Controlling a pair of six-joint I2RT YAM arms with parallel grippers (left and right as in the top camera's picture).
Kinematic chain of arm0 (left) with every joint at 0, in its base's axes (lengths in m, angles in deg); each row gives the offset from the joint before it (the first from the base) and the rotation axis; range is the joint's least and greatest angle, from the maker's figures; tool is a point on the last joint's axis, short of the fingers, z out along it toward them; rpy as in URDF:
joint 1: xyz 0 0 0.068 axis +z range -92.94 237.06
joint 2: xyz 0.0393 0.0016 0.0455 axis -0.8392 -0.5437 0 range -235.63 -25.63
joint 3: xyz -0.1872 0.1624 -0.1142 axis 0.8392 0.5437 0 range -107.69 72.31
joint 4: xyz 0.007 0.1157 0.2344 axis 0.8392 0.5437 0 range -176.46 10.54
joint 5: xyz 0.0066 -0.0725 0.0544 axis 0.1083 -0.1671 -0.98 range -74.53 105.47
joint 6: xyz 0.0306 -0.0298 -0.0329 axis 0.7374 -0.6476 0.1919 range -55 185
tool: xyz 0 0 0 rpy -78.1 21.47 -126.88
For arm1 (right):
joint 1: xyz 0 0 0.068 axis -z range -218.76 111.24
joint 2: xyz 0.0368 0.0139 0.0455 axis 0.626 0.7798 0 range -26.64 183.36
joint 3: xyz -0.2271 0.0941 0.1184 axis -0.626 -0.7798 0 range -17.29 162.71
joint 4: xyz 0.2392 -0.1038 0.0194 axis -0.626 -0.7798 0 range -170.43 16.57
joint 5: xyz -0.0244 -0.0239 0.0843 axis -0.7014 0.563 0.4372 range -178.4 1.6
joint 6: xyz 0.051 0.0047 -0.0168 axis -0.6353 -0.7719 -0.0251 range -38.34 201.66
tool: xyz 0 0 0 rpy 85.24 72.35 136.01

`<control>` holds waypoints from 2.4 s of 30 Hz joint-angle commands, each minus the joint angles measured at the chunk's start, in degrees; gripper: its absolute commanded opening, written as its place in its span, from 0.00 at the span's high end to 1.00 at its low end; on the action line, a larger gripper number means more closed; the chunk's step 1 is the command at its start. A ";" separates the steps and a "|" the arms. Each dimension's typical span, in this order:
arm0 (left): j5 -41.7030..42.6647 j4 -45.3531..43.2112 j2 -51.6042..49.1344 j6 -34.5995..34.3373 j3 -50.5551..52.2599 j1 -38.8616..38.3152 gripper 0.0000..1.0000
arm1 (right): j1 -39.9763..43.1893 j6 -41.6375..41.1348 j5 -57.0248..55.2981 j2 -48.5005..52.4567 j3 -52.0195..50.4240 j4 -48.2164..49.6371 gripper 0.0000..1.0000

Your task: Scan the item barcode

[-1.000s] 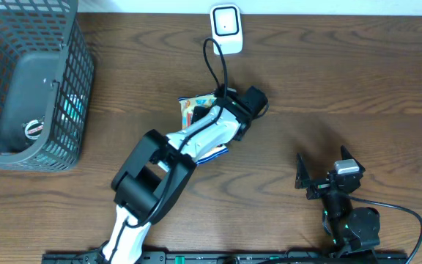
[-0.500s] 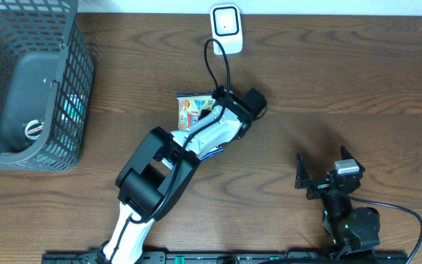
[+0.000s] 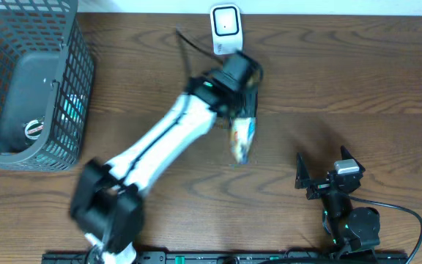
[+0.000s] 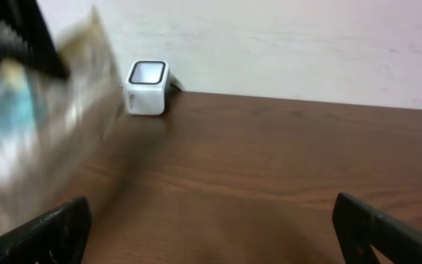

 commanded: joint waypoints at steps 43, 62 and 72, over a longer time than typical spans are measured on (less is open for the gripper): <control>5.75 6.82 6.14 7.91 1.42 13.68 0.92 | 0.59 0.59 0.35 -0.15 -0.09 -0.24 0.01; -9.60 6.80 -16.46 5.49 2.05 3.69 0.92 | 0.59 0.59 0.35 -0.15 -0.09 -0.24 0.01; 7.93 6.49 -12.07 2.45 -0.81 3.50 0.93 | 0.59 0.59 0.35 -0.15 -0.09 -0.24 0.01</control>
